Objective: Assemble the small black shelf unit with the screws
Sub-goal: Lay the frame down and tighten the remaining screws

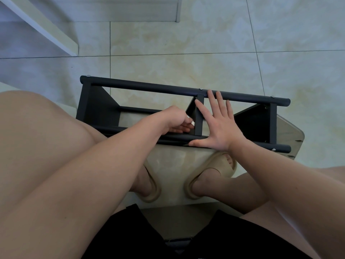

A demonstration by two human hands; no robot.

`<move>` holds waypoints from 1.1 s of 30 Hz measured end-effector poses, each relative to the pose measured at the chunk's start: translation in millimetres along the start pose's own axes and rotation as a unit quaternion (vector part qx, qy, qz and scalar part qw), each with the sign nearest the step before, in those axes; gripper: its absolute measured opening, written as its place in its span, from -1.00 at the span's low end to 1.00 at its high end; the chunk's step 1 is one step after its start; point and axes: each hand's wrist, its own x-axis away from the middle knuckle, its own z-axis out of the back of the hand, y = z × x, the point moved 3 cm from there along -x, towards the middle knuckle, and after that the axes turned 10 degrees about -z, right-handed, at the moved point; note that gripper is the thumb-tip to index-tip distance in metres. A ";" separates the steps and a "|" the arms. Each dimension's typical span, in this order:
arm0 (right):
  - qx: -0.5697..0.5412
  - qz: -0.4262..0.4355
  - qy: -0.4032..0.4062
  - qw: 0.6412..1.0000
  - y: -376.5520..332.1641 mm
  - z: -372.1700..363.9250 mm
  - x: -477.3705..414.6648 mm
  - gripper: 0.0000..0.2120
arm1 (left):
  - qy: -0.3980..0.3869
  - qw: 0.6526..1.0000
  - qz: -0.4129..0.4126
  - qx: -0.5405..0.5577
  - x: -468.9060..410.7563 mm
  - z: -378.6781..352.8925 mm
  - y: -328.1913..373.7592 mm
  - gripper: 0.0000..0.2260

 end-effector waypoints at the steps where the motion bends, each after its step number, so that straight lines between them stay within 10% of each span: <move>1: 0.001 0.000 0.000 1.000 0.0 0.0 -0.1 0.20 | -0.002 1.000 0.000 -0.002 -0.2 0.0 -0.1 -0.91; 33: 0.010 -0.005 -0.012 1.000 -0.6 1.1 0.2 0.20 | -0.052 0.989 -0.050 -0.128 3.4 4.1 -1.6 -0.78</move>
